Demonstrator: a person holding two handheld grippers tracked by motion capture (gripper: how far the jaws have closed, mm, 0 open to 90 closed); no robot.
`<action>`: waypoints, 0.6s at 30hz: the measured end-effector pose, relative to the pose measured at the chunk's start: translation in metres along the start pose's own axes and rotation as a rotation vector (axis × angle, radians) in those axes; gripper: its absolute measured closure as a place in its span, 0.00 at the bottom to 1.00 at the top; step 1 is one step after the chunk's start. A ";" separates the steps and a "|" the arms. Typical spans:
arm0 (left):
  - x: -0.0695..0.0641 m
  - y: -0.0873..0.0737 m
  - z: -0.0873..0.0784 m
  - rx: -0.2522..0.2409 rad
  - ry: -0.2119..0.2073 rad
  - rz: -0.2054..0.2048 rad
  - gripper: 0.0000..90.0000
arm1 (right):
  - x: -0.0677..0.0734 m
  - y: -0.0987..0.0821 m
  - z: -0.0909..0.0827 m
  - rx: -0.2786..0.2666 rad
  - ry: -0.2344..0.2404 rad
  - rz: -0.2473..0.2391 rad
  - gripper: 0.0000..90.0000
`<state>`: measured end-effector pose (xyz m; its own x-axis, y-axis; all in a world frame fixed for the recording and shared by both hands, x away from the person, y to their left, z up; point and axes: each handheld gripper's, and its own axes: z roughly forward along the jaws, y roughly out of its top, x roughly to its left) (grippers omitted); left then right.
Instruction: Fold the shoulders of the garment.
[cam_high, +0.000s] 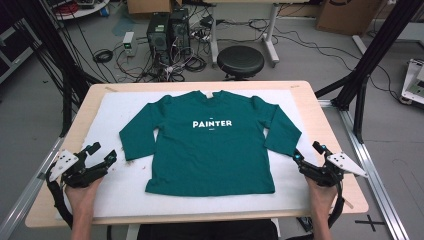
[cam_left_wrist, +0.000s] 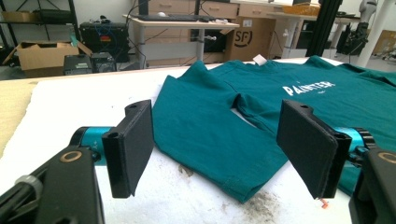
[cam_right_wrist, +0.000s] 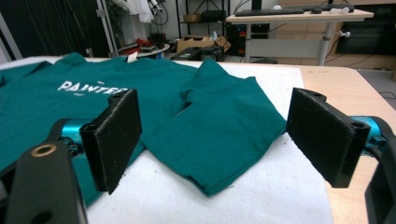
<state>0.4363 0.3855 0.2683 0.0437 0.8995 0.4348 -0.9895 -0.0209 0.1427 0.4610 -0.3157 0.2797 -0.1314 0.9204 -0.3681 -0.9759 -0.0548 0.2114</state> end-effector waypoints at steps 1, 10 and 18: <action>0.000 0.000 0.000 -0.001 0.000 0.000 0.31 | 0.000 0.000 0.000 -0.004 -0.001 0.000 0.21; 0.001 0.000 0.000 -0.006 0.010 -0.021 0.31 | 0.006 0.001 0.002 0.023 -0.009 -0.046 0.21; 0.003 0.000 0.000 -0.006 0.019 -0.040 0.31 | 0.006 0.001 0.002 0.027 -0.008 -0.046 0.21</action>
<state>0.4364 0.3883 0.2692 0.0808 0.9079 0.4114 -0.9878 0.0180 0.1544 0.4597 -0.3091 0.2795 -0.0849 0.9247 -0.3711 -0.9758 -0.0017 0.2189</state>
